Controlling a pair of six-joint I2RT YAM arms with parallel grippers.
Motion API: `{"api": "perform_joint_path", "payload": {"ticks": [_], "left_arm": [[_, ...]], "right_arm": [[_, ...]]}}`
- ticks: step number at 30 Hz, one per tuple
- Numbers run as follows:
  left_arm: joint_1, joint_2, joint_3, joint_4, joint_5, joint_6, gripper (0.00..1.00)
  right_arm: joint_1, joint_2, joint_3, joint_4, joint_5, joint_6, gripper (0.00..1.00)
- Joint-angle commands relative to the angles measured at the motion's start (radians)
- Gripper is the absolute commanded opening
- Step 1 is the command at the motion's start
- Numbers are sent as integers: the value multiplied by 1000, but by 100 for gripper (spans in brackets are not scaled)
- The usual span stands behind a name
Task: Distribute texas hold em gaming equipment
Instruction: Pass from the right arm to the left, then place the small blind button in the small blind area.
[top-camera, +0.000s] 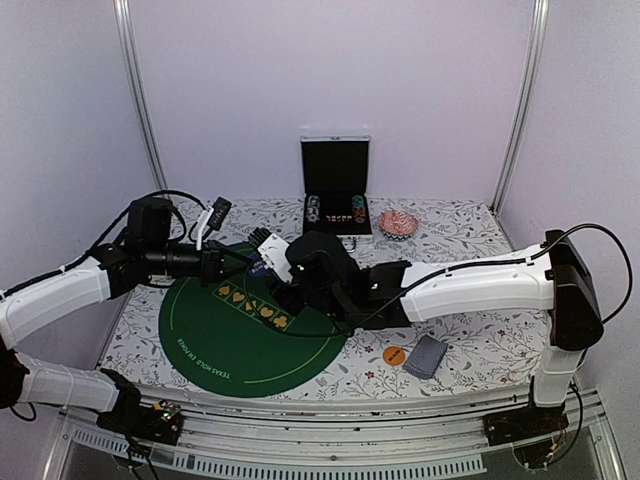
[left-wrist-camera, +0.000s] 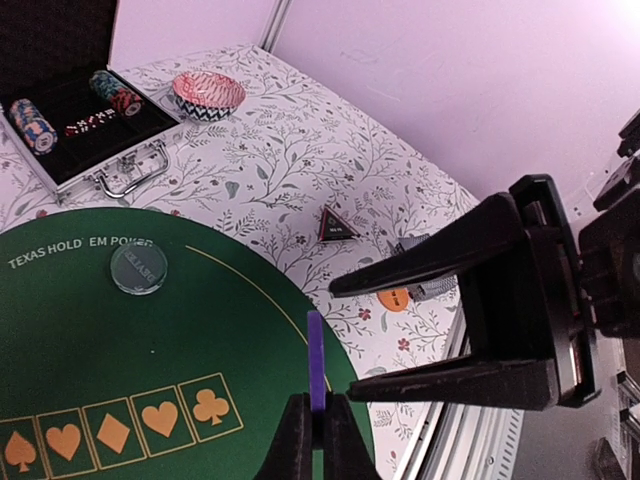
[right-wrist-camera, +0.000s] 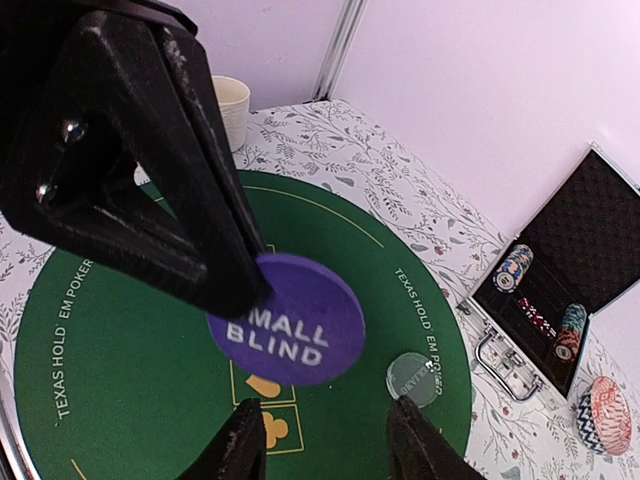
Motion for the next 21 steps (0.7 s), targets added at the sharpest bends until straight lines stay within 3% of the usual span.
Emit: {"api": "perform_joint_path", "payload": {"ticks": [1, 8, 12, 16, 21], "left_arm": [[7, -20, 10, -5, -84, 17, 0], [47, -3, 19, -20, -157, -4, 0], [70, 6, 20, -20, -180, -27, 0], [101, 34, 17, -5, -195, -85, 0], [132, 99, 30, 13, -212, -176, 0]], "right_arm": [[-8, -135, -77, 3, 55, 33, 46], [-143, -359, -258, -20, -104, 228, 58], [-236, -476, -367, -16, -268, 332, 79], [-272, -544, -431, -12, -288, 379, 97], [-278, -611, -491, -13, -274, 393, 99]]}}
